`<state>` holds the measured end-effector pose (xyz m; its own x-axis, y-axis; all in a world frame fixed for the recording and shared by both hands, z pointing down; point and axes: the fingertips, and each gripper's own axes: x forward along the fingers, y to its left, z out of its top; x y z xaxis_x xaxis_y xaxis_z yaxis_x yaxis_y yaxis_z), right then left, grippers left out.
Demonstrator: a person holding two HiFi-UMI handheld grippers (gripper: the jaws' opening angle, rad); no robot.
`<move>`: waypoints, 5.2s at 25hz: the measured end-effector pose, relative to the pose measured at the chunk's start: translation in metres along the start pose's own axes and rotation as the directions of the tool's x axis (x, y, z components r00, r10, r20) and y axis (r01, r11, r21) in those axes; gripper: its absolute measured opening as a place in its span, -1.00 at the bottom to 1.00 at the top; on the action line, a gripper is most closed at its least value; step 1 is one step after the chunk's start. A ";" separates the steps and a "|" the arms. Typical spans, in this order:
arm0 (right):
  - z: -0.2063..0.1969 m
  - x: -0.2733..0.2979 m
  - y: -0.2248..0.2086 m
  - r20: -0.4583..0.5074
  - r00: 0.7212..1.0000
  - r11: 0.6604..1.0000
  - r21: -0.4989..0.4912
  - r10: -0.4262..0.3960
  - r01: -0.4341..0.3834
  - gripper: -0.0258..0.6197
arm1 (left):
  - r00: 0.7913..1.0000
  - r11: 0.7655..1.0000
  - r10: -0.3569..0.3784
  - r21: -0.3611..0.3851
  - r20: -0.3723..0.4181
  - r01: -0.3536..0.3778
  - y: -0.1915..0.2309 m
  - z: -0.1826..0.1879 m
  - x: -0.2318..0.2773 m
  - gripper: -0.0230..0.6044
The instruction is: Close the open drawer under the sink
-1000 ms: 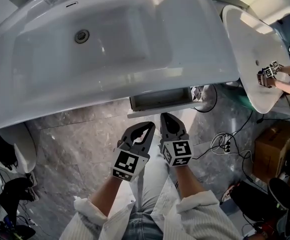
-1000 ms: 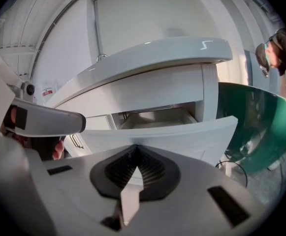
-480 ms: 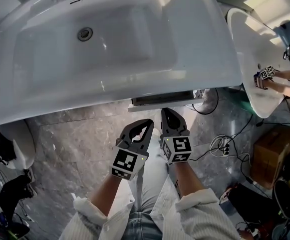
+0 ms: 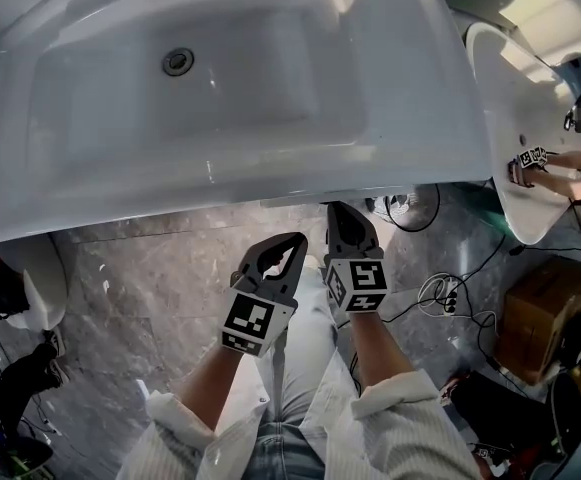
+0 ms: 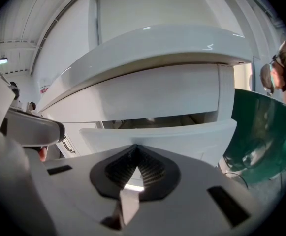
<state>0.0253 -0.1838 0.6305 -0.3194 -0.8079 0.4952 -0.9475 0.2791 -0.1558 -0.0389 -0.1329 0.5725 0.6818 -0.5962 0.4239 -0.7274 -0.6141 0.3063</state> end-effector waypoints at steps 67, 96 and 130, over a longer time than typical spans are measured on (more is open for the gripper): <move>0.165 -0.131 -0.006 0.118 0.975 0.977 -0.132 0.186 -0.171 -0.89 | 0.965 0.989 0.145 -0.007 0.218 -0.147 -0.057 0.157 -0.053 -0.87; 0.321 -0.265 0.087 0.259 0.860 0.890 -0.253 0.440 -0.379 -0.89 | 0.916 0.994 0.004 0.095 0.401 -0.046 -0.151 0.305 -0.146 -0.87; 0.319 -0.254 0.107 0.209 0.860 0.875 -0.262 0.464 -0.408 -0.89 | 0.941 0.974 -0.099 0.224 0.324 0.026 -0.137 0.310 -0.157 -0.87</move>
<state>0.0009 -0.1141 0.2153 -0.7175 -0.6742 0.1748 -0.6950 0.7098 -0.1149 -0.0223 -0.1154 0.1994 0.7389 -0.6674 0.0924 -0.6737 -0.7295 0.1180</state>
